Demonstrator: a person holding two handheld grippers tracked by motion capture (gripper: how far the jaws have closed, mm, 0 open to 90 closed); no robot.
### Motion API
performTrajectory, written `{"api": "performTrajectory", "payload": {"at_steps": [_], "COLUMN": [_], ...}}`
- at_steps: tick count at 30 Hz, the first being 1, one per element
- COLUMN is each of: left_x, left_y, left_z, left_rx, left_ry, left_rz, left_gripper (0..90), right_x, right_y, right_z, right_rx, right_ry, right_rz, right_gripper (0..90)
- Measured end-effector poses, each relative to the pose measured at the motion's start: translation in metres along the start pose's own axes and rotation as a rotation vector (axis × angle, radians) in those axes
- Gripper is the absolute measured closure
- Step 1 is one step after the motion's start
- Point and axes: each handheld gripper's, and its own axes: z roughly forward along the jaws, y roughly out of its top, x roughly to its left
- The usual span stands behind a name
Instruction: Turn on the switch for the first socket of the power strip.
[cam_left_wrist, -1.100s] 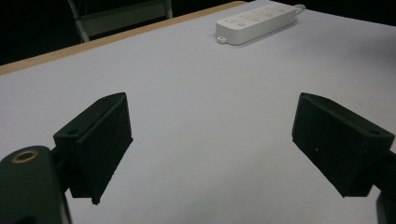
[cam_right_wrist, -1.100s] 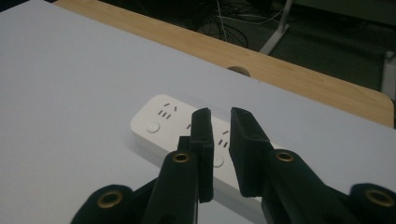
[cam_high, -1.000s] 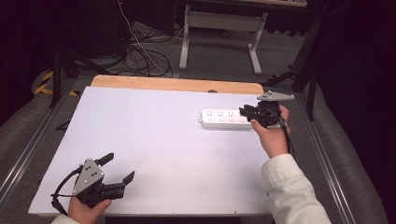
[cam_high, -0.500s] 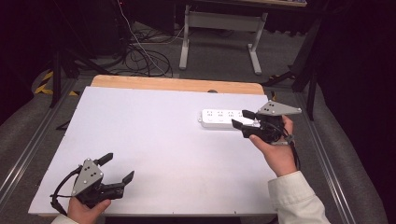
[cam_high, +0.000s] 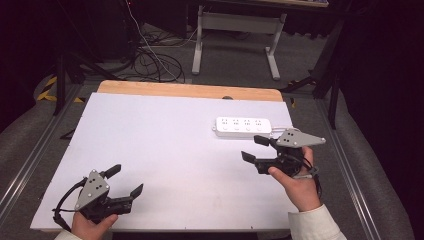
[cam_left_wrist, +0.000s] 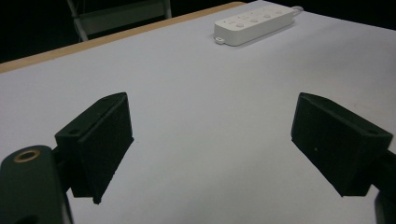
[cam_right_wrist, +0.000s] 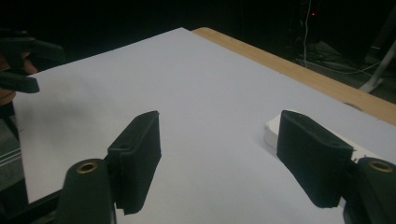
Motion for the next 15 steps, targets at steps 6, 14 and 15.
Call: {"api": "performTrajectory", "payload": {"at_steps": [6,14,15], "left_x": [-0.001,-0.003,-0.004], "left_y": [0.001,0.003,0.003], "left_z": [-0.002,-0.006,-0.006], "left_rx": [-0.005,-0.006,-0.008], "left_ry": [-0.002,-0.012,-0.012], "left_rz": [0.008,0.008,0.002], "left_gripper": [13.2,13.2,13.2], "right_x": [0.005,0.013,0.014], "right_y": [-0.016,-0.035,-0.038], "right_z": [0.002,0.007,0.007], "right_rx": [-0.019,-0.043,-0.052], "right_ry": [0.047,0.105,0.114], "right_rz": [-0.012,-0.040,-0.038], "right_gripper": [26.6,24.2,24.1]}}
